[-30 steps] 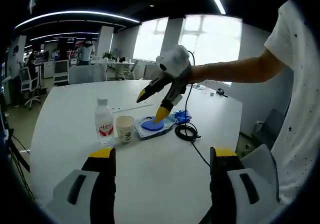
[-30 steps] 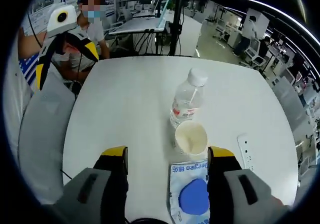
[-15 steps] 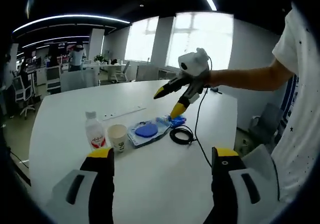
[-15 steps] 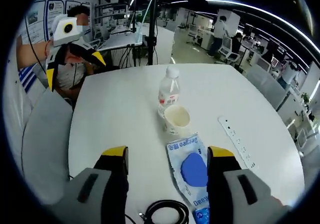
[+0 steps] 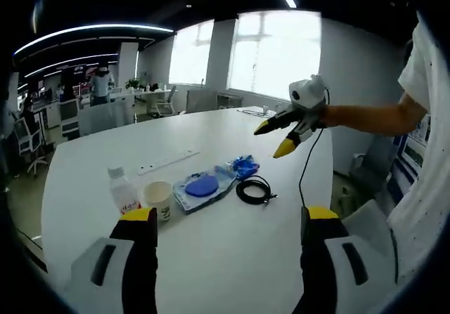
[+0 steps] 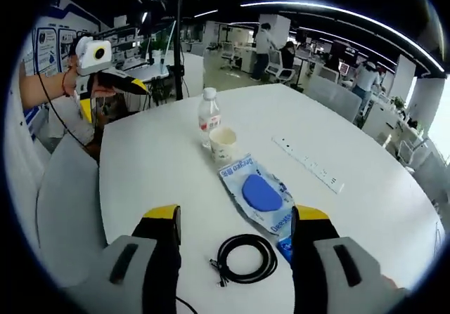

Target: Arrange the tabletop items into an orderly group along one side of the table until the central work area is clear of visible clutter.

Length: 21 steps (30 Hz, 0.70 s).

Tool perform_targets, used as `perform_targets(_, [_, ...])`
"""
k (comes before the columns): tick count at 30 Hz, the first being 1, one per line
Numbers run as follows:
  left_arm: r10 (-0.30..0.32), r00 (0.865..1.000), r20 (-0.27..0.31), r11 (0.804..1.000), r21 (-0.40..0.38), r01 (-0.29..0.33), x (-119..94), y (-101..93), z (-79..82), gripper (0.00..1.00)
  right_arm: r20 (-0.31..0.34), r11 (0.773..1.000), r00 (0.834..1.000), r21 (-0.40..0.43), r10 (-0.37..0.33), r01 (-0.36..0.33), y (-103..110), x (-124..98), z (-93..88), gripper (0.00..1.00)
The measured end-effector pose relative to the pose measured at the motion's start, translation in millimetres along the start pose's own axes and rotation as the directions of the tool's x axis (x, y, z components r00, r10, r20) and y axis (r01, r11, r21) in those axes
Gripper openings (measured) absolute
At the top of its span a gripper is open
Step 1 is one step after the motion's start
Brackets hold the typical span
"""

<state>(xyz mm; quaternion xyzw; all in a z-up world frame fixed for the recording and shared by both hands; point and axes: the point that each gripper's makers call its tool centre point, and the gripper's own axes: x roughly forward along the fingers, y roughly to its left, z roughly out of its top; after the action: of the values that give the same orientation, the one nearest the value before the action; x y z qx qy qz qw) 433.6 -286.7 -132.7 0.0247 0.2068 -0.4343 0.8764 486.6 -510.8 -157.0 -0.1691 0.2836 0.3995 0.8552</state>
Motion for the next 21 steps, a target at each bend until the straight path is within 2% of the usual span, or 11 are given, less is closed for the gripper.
perform_targets(10, [-0.004,0.999,-0.037,1.0,0.01,0.004,17,-9.5,-13.4,0.9,-0.02,0.988,0.996,0.125,-0.09,0.091,-2,-51,-63.8,0.62])
perform_targets(16, [0.004,0.997,-0.072,1.0,-0.003,-0.004,29,-12.9,-28.6,0.98,-0.032,0.973,0.991,0.187,-0.13,0.134,1,-68,-95.4,0.64])
perform_targets(21, [0.021,0.995,-0.097,0.999,-0.027,-0.024,32,-12.8,-42.2,1.0,-0.051,0.958,0.988,0.242,-0.144,0.152,8,-79,-121.1,0.65])
